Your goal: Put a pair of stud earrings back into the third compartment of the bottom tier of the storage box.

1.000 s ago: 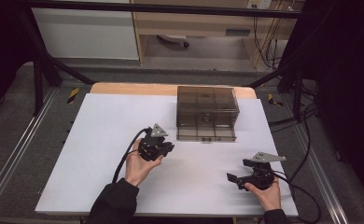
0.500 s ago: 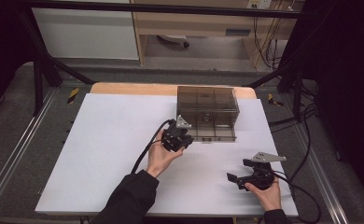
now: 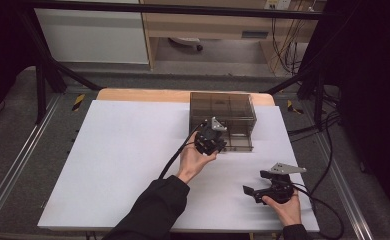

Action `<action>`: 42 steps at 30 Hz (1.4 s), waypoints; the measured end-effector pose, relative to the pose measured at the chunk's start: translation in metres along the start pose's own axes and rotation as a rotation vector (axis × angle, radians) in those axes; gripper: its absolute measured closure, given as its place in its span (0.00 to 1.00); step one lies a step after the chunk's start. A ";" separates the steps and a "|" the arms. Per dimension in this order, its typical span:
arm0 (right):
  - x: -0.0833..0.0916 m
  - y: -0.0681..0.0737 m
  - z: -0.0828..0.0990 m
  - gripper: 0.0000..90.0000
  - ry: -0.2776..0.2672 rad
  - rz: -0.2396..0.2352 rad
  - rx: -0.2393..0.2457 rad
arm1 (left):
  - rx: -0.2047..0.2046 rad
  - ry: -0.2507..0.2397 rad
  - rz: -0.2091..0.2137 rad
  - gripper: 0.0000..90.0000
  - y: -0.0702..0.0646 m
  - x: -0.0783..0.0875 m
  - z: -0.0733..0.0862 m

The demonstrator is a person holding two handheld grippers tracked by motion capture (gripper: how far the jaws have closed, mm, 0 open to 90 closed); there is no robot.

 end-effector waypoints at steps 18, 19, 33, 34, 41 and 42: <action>0.000 0.000 0.000 0.01 -0.006 -0.006 0.000 | -0.020 0.043 -0.024 0.92 -0.015 -0.057 -0.024; 0.000 0.000 0.000 0.01 -0.004 -0.007 0.000 | -0.019 0.046 -0.022 0.92 -0.016 -0.060 -0.024; -0.001 0.000 0.000 0.01 -0.004 -0.010 0.005 | -0.022 0.086 -0.029 0.92 -0.019 -0.092 -0.018; -0.001 0.000 0.000 0.01 -0.004 -0.009 0.005 | -0.025 0.090 -0.032 0.91 -0.019 -0.094 -0.017; 0.001 0.000 -0.001 0.01 -0.008 -0.008 0.002 | -0.017 0.071 -0.032 0.88 -0.019 -0.092 -0.019; 0.001 0.000 -0.001 0.01 -0.007 -0.008 0.002 | -0.018 0.065 -0.036 0.86 -0.018 -0.090 -0.020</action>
Point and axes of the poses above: each handheld gripper's, and its own axes: x roughly backward along the jaws, z roughly out of its underside, y roughly to its left, the point moved 6 cm from there along -x, roughly forward along the jaws, and after that the axes turned 14 degrees about -z, right-handed, at the moved point
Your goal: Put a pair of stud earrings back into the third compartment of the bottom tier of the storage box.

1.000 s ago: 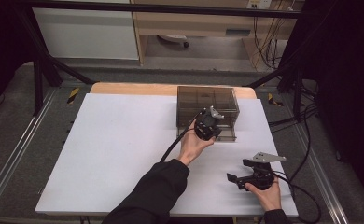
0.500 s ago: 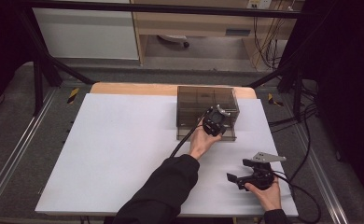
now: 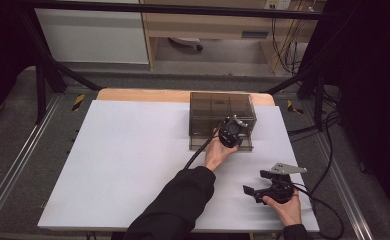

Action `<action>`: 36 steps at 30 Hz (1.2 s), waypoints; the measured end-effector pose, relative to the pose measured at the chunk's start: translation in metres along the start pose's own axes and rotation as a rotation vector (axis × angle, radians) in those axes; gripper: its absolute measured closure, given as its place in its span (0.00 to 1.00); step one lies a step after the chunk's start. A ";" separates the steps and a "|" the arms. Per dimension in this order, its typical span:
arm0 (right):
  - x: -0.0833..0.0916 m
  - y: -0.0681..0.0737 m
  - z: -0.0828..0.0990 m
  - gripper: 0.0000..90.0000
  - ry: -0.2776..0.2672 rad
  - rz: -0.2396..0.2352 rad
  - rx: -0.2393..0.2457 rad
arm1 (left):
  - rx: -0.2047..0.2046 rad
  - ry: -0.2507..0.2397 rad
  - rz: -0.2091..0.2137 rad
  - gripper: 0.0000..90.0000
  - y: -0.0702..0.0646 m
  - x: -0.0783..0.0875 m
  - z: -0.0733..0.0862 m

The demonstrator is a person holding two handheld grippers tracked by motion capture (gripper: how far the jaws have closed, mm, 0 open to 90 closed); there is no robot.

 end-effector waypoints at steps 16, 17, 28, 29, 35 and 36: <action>0.002 0.001 -0.001 0.01 -0.009 0.000 -0.003 | 0.006 -0.053 0.025 0.53 0.010 0.052 0.015; 0.002 0.000 -0.001 0.01 -0.005 0.000 0.001 | 0.013 -0.057 0.029 0.51 0.012 0.057 0.018; 0.001 0.000 0.000 0.01 0.004 0.008 0.000 | 0.058 -0.081 0.040 0.21 0.038 0.106 0.071; 0.001 0.000 0.000 0.01 0.003 0.007 -0.001 | 0.065 -0.085 0.036 0.20 0.042 0.109 0.076; 0.000 0.000 0.001 0.01 0.009 0.012 0.001 | 0.105 -0.110 0.000 0.12 0.065 0.129 0.104; 0.000 -0.001 0.001 0.01 0.013 0.012 0.001 | 0.110 -0.112 0.000 0.11 0.068 0.132 0.108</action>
Point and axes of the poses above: each handheld gripper's, and its own axes: x roughly backward along the jaws, z roughly out of its underside, y roughly to its left, the point moved 6 cm from there along -x, roughly forward along the jaws, and after that the axes turned 14 degrees about -z, right-handed, at the moved point
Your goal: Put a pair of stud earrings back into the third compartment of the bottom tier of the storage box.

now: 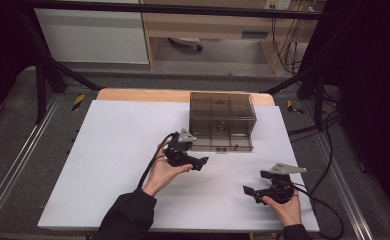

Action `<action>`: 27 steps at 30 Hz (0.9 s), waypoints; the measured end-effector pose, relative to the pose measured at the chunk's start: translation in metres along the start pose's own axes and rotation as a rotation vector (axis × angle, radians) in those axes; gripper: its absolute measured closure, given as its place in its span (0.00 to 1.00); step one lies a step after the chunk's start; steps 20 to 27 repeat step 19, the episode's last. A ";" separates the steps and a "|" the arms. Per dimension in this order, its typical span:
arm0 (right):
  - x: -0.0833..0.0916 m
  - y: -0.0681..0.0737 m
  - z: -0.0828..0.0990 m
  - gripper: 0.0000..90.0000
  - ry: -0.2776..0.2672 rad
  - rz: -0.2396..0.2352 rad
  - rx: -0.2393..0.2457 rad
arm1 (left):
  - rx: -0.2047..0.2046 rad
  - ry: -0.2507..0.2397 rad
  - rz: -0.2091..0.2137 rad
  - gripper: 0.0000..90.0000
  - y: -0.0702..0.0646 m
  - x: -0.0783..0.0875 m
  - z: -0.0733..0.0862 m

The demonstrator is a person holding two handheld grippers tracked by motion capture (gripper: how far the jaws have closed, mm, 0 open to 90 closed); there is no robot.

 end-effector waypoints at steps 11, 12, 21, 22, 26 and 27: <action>0.000 0.000 0.001 0.01 0.005 0.008 -0.006 | -0.002 -0.021 -0.044 0.09 0.033 0.044 0.048; -0.001 0.000 0.001 0.01 0.005 0.007 -0.009 | 0.003 -0.021 -0.047 0.09 0.036 0.047 0.052; 0.000 0.000 0.001 0.01 0.005 0.009 -0.007 | 0.039 -0.019 -0.056 0.09 0.056 0.065 0.076; 0.000 0.000 0.001 0.01 0.005 0.009 -0.007 | 0.039 -0.019 -0.056 0.09 0.056 0.065 0.076; 0.000 0.000 0.001 0.01 0.005 0.009 -0.007 | 0.039 -0.019 -0.056 0.09 0.056 0.065 0.076; 0.000 0.000 0.001 0.01 0.005 0.009 -0.007 | 0.039 -0.019 -0.056 0.09 0.056 0.065 0.076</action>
Point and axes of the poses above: each handheld gripper's, and its own axes: x roughly backward along the jaws, z roughly out of its underside, y roughly to its left, the point moved 6 cm from there along -x, roughly forward along the jaws, and after that the axes turned 14 degrees about -z, right-handed, at the moved point
